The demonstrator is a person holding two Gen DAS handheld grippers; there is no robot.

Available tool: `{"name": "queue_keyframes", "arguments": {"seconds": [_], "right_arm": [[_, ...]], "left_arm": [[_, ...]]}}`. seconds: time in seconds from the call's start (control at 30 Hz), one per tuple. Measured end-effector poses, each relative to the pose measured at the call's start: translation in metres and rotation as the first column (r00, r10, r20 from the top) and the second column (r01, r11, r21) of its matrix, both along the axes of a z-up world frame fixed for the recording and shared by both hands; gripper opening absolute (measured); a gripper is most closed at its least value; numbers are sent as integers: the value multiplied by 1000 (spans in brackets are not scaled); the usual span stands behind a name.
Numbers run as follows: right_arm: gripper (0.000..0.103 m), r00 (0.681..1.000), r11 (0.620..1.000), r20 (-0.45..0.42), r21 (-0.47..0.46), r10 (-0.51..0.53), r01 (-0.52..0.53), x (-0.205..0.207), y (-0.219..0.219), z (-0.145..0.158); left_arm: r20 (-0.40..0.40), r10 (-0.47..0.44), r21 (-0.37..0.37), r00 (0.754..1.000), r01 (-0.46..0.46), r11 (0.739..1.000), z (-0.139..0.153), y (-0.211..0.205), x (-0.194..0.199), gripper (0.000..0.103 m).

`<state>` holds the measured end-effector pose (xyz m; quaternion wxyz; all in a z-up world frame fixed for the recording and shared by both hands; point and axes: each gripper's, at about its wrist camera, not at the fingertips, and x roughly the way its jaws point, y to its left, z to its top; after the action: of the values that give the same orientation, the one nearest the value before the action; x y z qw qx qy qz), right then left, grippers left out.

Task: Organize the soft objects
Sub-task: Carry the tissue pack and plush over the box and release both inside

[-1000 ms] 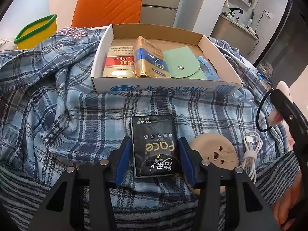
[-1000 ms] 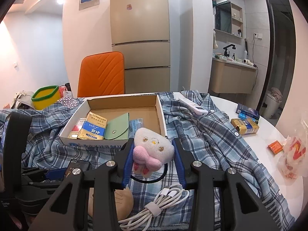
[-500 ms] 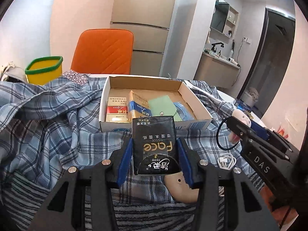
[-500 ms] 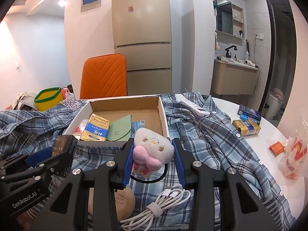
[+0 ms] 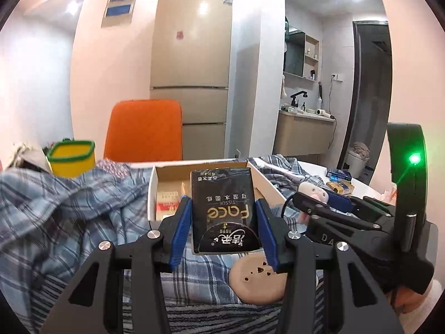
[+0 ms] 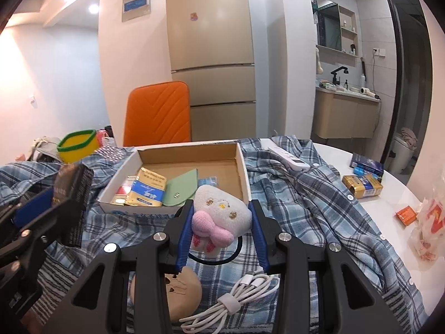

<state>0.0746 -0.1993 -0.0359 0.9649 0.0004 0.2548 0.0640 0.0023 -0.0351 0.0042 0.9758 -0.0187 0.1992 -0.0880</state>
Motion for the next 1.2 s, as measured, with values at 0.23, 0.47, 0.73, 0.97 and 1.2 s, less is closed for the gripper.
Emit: {"name": "queue_keyframes", "arguments": {"seconds": [0.23,0.47,0.73,0.97,1.2], "right_arm": [[40,999,999,30,29,37,-38,-5,2,27],[40,992,1000,125,11,27,-28,9,4,73],[40,981,1000,195,-7,18,-17,57,21,109],[40,994,1000,109,17,13,-15,97,20,79],[40,999,999,-34,35,-5,7,123,2,32]], "left_arm": [[77,0,16,997,-1,1000,35,2,2,45],[122,45,31,992,-50,998,61,16,38,45],[2,144,46,990,-144,988,61,51,110,45],[-233,123,28,965,-120,992,15,61,150,45],[-389,133,56,911,-121,991,-34,60,171,45]]}}
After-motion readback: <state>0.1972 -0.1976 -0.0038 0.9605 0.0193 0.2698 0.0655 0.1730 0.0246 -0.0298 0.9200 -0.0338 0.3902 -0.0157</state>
